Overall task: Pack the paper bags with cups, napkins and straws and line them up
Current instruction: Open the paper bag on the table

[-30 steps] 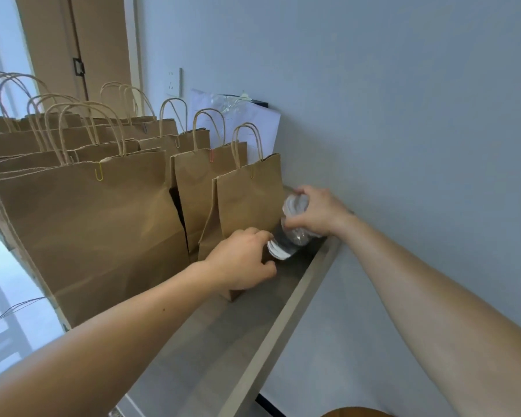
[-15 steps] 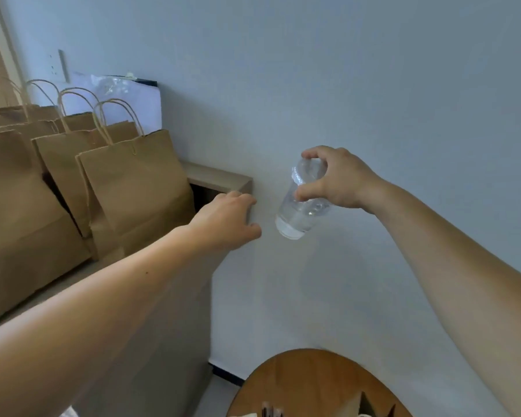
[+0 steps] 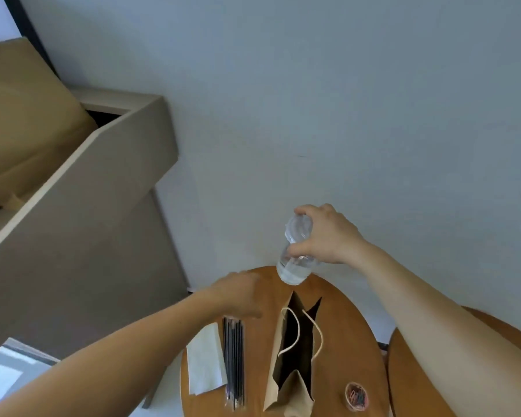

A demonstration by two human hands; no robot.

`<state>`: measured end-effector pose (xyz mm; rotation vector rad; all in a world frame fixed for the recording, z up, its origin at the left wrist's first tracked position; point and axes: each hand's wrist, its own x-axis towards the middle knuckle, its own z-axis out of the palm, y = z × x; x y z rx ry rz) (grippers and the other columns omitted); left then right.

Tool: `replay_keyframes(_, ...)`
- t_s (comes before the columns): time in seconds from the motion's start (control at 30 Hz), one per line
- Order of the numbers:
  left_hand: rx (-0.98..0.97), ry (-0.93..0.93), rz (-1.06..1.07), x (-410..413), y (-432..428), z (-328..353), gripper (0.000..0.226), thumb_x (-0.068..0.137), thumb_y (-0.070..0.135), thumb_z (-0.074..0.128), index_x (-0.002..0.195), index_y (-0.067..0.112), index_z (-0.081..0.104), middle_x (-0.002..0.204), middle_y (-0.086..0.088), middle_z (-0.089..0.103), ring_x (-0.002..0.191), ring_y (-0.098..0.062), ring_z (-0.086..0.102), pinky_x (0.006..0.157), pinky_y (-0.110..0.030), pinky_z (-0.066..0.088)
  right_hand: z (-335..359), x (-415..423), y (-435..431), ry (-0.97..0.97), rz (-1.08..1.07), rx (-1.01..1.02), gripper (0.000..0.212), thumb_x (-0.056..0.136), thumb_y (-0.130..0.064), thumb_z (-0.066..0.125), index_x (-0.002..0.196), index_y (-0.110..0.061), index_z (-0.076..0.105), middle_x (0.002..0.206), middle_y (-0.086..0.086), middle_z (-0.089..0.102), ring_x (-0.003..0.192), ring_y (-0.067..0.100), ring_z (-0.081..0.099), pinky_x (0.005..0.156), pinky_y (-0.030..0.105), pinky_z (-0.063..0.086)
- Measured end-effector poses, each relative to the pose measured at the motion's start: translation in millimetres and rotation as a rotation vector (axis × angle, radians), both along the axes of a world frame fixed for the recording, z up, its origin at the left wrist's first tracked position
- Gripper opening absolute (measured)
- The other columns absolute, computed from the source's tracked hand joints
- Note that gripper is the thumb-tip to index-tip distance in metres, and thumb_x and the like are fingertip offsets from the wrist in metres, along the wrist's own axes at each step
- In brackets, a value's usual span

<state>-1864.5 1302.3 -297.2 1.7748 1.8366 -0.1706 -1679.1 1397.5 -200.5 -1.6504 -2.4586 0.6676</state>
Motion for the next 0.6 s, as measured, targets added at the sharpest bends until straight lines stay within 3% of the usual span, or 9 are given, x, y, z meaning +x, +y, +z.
replay_keyframes(0.1,-0.191,-0.047,-0.052,18,-15,-38,0.094,0.073,0.045,0.078,0.150,0.021,0.030,0.140,-0.003,0.049,0.122,-0.026,0.052,0.097,-0.037,0.051,-28,12,-7,0.014,-0.043,-0.037,0.097,0.056,-0.058,0.076,0.143,-0.041,0.035,0.134,-0.002,0.040,0.121,0.023,0.046,0.090,0.039,0.049)
replay_keyframes(0.17,-0.268,-0.067,-0.083,30,-22,-60,0.091,0.070,0.048,0.078,0.146,0.020,0.035,0.124,-0.002,0.055,0.108,-0.023,0.055,0.087,-0.035,0.051,-44,16,-12,0.026,-0.082,-0.046,0.096,0.058,-0.058,0.075,0.143,-0.041,0.034,0.134,-0.001,0.040,0.120,0.024,0.046,0.090,0.039,0.049)
replay_keyframes(0.3,-0.263,-0.176,0.052,55,-33,-87,0.054,0.076,0.056,0.064,0.116,0.020,0.059,0.090,0.006,0.059,0.074,-0.009,0.058,0.074,-0.027,0.052,-70,20,-24,0.040,-0.160,-0.050,0.096,0.057,-0.056,0.074,0.143,-0.040,0.034,0.132,-0.002,0.040,0.120,0.025,0.046,0.090,0.040,0.049)
replay_keyframes(0.43,-0.217,-0.219,0.257,66,-38,-103,0.032,0.085,0.046,0.054,0.079,0.015,0.064,0.064,0.002,0.065,0.060,-0.014,0.068,0.066,-0.029,0.059,-91,26,-39,0.005,-0.151,-0.079,0.096,0.057,-0.052,0.072,0.143,-0.040,0.032,0.133,-0.003,0.039,0.119,0.024,0.045,0.085,0.037,0.047)
replay_keyframes(0.6,-0.207,-0.203,0.368,62,-41,-109,0.026,0.098,0.030,0.048,0.085,0.012,0.062,0.064,0.001,0.068,0.054,-0.013,0.070,0.049,-0.021,0.054,-98,41,-53,-0.105,0.062,0.004,0.094,0.058,-0.056,0.066,0.143,-0.039,0.030,0.134,-0.005,0.037,0.121,0.024,0.041,0.087,0.034,0.044)
